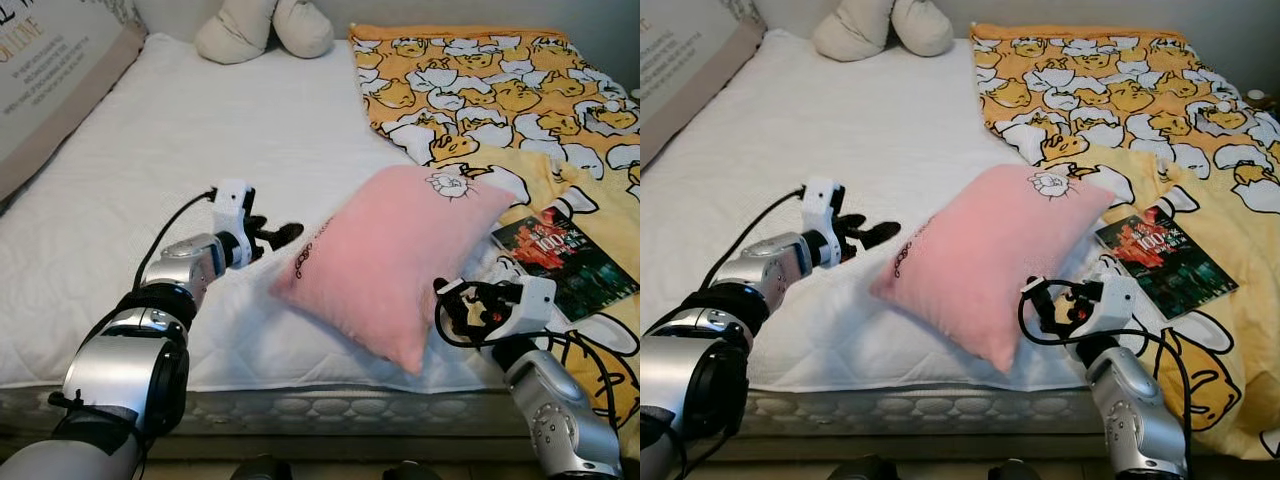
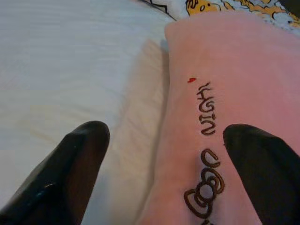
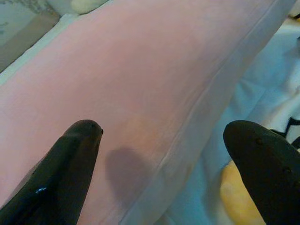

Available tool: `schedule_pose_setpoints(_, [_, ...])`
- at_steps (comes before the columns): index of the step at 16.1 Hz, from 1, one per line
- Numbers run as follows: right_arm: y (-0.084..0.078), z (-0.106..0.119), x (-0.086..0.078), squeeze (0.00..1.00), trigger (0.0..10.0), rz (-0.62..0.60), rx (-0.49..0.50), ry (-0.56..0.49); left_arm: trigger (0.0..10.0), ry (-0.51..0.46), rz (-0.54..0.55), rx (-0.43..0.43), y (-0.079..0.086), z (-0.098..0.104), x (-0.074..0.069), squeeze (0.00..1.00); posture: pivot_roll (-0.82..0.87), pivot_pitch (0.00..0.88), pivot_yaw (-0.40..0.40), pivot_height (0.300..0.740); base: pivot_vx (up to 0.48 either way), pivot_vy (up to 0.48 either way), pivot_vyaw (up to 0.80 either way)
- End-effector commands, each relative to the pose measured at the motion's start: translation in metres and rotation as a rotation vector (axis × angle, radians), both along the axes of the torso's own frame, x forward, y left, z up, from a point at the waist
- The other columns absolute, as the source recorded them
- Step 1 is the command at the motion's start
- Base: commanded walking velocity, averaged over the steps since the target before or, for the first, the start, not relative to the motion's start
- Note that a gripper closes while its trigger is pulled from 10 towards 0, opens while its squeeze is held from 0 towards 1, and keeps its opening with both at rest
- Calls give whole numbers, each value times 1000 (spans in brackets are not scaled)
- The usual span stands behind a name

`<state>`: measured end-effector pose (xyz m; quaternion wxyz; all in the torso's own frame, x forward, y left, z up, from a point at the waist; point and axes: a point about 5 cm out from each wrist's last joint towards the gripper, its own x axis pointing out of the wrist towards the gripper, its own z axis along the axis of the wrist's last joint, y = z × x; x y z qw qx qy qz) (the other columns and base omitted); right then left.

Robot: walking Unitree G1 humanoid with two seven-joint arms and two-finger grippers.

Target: Clean up the room

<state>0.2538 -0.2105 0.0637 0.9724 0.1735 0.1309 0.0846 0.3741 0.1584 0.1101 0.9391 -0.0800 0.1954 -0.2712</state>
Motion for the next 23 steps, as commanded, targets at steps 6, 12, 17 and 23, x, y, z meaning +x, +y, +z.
schedule_pose_setpoints(6, [-4,10,1,1000,10000,46,25,-21,10000,21,-71,6,5,7,1,1000,-118,0,45,710,0,0,0])
schedule_pose_setpoints(12, [-6,14,-1,1000,10000,108,29,-16,10000,55,-97,22,6,4,-1,1000,-127,0,48,710,0,0,0])
schedule_pose_setpoints(17, [-6,7,-2,961,10000,132,-74,4,10000,51,-123,40,-3,4,0,1000,-135,0,48,710,0,0,0])
schedule_pose_setpoints(23, [15,-7,6,0,10000,162,-39,31,10000,91,-135,51,-34,-12,-6,0,-141,0,48,710,0,0,0])
